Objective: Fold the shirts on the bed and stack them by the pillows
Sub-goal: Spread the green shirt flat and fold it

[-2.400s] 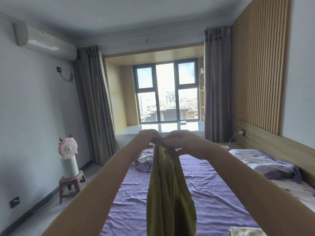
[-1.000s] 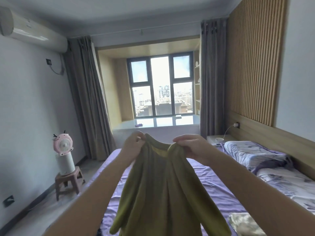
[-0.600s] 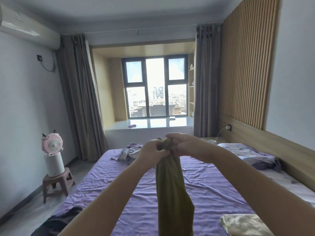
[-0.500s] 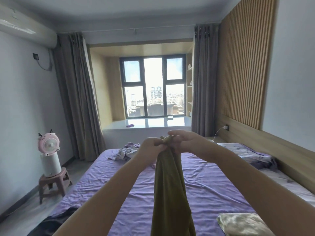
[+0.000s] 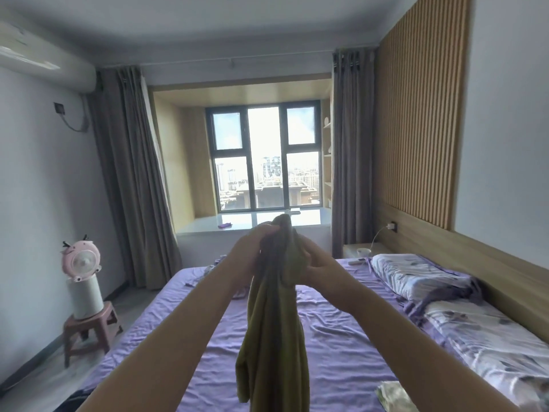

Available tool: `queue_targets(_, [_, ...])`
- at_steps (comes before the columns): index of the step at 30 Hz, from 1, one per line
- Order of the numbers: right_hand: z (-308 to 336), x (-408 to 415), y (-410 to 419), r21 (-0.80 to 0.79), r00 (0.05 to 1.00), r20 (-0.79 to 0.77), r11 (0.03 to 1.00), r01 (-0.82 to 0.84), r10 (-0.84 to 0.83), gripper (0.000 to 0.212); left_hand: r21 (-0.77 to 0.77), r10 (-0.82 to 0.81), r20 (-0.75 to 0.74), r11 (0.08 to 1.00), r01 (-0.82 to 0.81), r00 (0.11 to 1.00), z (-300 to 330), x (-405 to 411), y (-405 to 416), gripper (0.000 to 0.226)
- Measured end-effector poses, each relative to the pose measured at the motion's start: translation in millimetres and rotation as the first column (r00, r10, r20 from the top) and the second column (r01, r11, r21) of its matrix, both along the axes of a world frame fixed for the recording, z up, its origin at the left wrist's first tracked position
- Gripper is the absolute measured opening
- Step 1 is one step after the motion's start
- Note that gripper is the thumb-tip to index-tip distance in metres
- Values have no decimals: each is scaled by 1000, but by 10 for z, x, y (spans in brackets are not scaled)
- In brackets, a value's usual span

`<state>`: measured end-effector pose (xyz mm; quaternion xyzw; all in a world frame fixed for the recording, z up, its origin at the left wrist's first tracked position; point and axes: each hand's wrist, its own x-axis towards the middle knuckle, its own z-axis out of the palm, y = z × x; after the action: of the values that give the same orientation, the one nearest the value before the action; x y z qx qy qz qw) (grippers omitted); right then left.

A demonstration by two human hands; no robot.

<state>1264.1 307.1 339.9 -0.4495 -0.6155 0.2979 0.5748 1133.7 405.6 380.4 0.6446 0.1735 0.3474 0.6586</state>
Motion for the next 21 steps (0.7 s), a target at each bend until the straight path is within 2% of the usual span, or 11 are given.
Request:
queue_targets(2, [16, -55, 85, 1, 999, -22, 999, 50, -50, 50, 160, 111, -88, 982, -95, 990, -19, -36, 21, 20])
queue_targets(3, [26, -70, 114, -1, 995, -27, 995, 96, -96, 49, 189, 153, -108, 973, -131, 982, -30, -61, 44, 21])
queue_targets(8, [55, 28, 164, 66, 932, 166, 947, 316, -322, 17, 178, 252, -54, 955, -239, 966, -42, -381, 227, 27])
queue_targets(12, [142, 312, 134, 16, 902, 121, 909, 416, -415, 19, 200, 349, -23, 920, -338, 937, -7, -769, 443, 25])
queue_targets(15, [185, 503, 140, 68, 813, 270, 853, 518, -515, 30, 332, 424, -101, 867, -371, 900, -6, -964, 557, 23])
queue_targets(17, [222, 544, 139, 93, 769, 375, 847, 524, -517, 37, 404, 462, -147, 835, -373, 875, -8, -1018, 601, 14])
queue_targets(19, [285, 546, 104, 43, 780, 436, 877, 479, -448, 49, 447, 475, -181, 820, -358, 861, -20, -1040, 638, 11])
queue_targets(21, [335, 566, 49, -52, 811, 485, 914, 401, -328, 51, 474, 485, -186, 806, -354, 855, -28, -1068, 665, 7])
